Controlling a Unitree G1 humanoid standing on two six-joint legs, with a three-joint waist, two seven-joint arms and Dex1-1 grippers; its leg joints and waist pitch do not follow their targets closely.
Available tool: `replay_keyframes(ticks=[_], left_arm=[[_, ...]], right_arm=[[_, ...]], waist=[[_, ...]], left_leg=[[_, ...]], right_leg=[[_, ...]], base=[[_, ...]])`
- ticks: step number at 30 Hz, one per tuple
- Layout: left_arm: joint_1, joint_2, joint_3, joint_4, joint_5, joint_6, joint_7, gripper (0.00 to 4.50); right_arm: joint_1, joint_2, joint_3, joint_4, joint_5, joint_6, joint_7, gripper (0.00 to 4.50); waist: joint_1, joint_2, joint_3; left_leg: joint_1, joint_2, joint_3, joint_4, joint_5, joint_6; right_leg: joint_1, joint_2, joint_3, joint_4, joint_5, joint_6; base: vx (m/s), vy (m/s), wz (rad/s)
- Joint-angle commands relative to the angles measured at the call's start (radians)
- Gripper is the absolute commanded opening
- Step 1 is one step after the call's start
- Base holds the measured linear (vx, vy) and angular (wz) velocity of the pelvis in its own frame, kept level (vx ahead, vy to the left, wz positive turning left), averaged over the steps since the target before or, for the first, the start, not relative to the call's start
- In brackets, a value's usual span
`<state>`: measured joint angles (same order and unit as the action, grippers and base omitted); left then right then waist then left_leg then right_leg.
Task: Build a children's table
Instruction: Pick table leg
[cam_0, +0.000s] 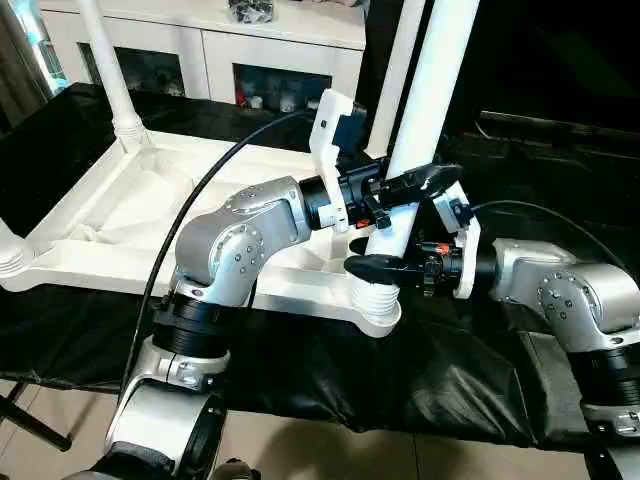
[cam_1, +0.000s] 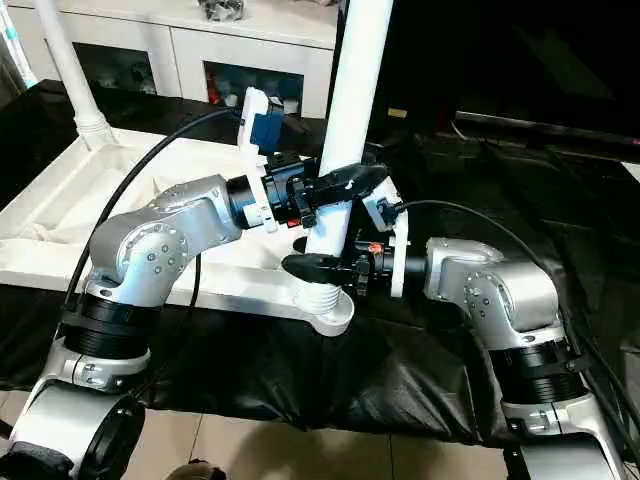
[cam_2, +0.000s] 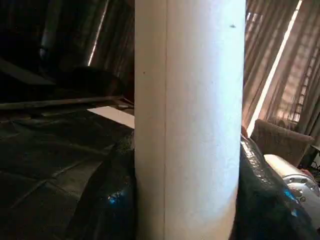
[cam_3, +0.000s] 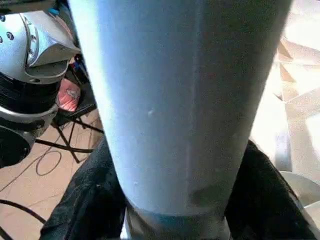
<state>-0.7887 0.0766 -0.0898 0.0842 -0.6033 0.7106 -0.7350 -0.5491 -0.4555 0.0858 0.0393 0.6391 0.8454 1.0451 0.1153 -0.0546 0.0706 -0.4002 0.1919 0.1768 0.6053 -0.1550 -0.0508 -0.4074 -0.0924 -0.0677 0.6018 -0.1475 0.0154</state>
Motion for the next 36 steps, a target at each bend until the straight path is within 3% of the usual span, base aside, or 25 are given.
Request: replay_keyframes(ticks=[1,3,5,8,12,14,17,19,22,27,28,29,30,32,34,36], left_arm=[[-0.009,0.001,-0.053,0.000,0.027,0.008,-0.026,1.88],[-0.009,-0.001,-0.052,0.002,0.032,0.002,-0.018,1.88],[-0.016,-0.014,-0.040,0.012,0.029,0.006,0.002,2.58],[-0.024,-0.031,-0.020,0.014,0.023,-0.013,0.016,2.64],[-0.043,-0.087,0.087,0.010,-0.075,-0.029,0.053,2.87],[-0.055,-0.102,0.129,0.002,-0.102,-0.053,0.065,2.87],[-0.067,-0.075,0.147,0.003,-0.048,-0.149,0.067,2.87],[-0.064,-0.059,0.143,0.001,-0.028,-0.166,0.060,2.87],[0.010,0.071,0.040,-0.032,0.088,-0.202,-0.061,2.87],[0.116,0.195,-0.061,-0.039,0.146,-0.226,-0.182,2.87],[0.116,0.195,-0.061,-0.039,0.146,-0.226,-0.182,2.87],[0.158,0.250,-0.114,-0.017,0.187,-0.260,-0.240,2.87],[0.175,0.276,-0.142,-0.006,0.214,-0.285,-0.266,2.87],[0.190,0.303,-0.175,0.014,0.245,-0.313,-0.301,2.87],[0.198,0.329,-0.215,0.051,0.283,-0.343,-0.341,2.87],[0.202,0.355,-0.255,0.093,0.322,-0.377,-0.388,2.87]], right_arm=[[-0.013,-0.002,-0.026,-0.018,0.013,0.000,-0.015,2.06],[-0.011,0.001,-0.026,-0.020,0.014,-0.001,-0.017,2.05],[-0.001,0.016,-0.028,-0.024,0.011,-0.008,-0.032,2.05],[0.006,0.031,-0.033,-0.023,0.006,-0.015,-0.057,2.02],[0.016,0.060,-0.050,-0.017,-0.009,-0.040,-0.107,1.95],[0.021,0.073,-0.058,-0.017,-0.016,-0.057,-0.128,1.94],[0.037,0.095,-0.069,-0.012,-0.046,-0.100,-0.182,1.94],[0.042,0.103,-0.074,-0.010,-0.057,-0.115,-0.202,1.94],[0.060,0.132,-0.092,0.005,-0.122,-0.183,-0.309,1.94],[0.078,0.150,-0.109,0.027,-0.174,-0.234,-0.411,1.93],[0.078,0.150,-0.109,0.027,-0.174,-0.234,-0.411,1.93],[0.087,0.153,-0.115,0.038,-0.205,-0.256,-0.453,1.93],[0.093,0.155,-0.116,0.035,-0.215,-0.260,-0.467,1.93],[0.101,0.157,-0.114,0.031,-0.228,-0.263,-0.487,1.93],[0.111,0.159,-0.108,0.022,-0.243,-0.262,-0.506,1.93],[0.120,0.158,-0.092,0.017,-0.269,-0.265,-0.524,1.93]], waist=[[0.002,0.011,-0.085],[0.002,0.013,-0.085],[0.001,0.016,-0.085],[0.001,0.016,-0.085],[0.003,0.023,-0.087],[0.003,0.021,-0.086],[0.003,0.030,-0.086],[0.001,0.031,-0.086],[-0.006,0.039,-0.085],[-0.010,0.055,-0.087],[-0.013,0.055,-0.087],[-0.012,0.047,-0.088],[-0.014,0.049,-0.085],[-0.015,0.053,-0.086],[-0.015,0.050,-0.085],[-0.017,0.058,-0.083]], left_leg=[[0.031,0.033,-0.012,-0.075,-0.283,-0.056],[0.032,0.034,-0.012,-0.076,-0.284,-0.058],[0.033,0.034,-0.012,-0.076,-0.291,-0.060],[0.032,0.033,-0.013,-0.077,-0.296,-0.061],[0.030,0.031,-0.013,-0.075,-0.293,-0.060],[0.029,0.031,-0.012,-0.074,-0.291,-0.052],[0.030,0.030,-0.013,-0.075,-0.296,-0.046],[0.029,0.030,-0.015,-0.078,-0.294,-0.048],[0.030,0.029,-0.016,-0.083,-0.301,-0.060],[0.037,0.030,-0.016,-0.085,-0.333,-0.081],[0.038,0.029,-0.014,-0.086,-0.345,-0.084],[0.040,0.030,-0.013,-0.085,-0.340,-0.081],[0.036,0.029,-0.013,-0.088,-0.340,-0.080],[0.038,0.029,-0.013,-0.087,-0.339,-0.084],[0.037,0.028,-0.013,-0.089,-0.339,-0.082],[0.037,0.029,-0.014,-0.090,-0.354,-0.088]], right_leg=[[0.047,-0.050,0.032,-0.068,-0.290,-0.186],[0.047,-0.050,0.032,-0.068,-0.291,-0.185],[0.046,-0.049,0.032,-0.069,-0.283,-0.189],[0.048,-0.050,0.032,-0.070,-0.292,-0.186],[0.050,-0.051,0.031,-0.068,-0.285,-0.197],[0.049,-0.051,0.031,-0.069,-0.287,-0.197],[0.048,-0.050,0.030,-0.076,-0.315,-0.180],[0.048,-0.049,0.029,-0.076,-0.324,-0.167],[0.042,-0.048,0.030,-0.078,-0.370,-0.135],[0.035,-0.047,0.033,-0.077,-0.369,-0.136],[0.035,-0.044,0.033,-0.073,-0.359,-0.145],[0.033,-0.045,0.034,-0.077,-0.354,-0.147],[0.035,-0.044,0.035,-0.073,-0.357,-0.146],[0.034,-0.045,0.036,-0.070,-0.351,-0.145],[0.034,-0.045,0.037,-0.074,-0.360,-0.139],[0.032,-0.047,0.038,-0.072,-0.367,-0.141]], base=[[0.000,0.000,0.00],[0.000,0.000,0.00],[0.000,0.000,0.00],[0.000,0.000,0.00],[0.000,0.000,0.00],[0.000,0.000,0.00],[0.000,0.000,0.00],[0.000,0.000,0.00],[0.000,0.000,0.00],[0.000,0.000,0.00],[0.000,0.000,0.00],[0.000,0.000,0.00],[0.000,0.000,0.00],[0.000,0.000,0.00],[0.000,0.000,0.00],[0.000,0.000,0.00]])
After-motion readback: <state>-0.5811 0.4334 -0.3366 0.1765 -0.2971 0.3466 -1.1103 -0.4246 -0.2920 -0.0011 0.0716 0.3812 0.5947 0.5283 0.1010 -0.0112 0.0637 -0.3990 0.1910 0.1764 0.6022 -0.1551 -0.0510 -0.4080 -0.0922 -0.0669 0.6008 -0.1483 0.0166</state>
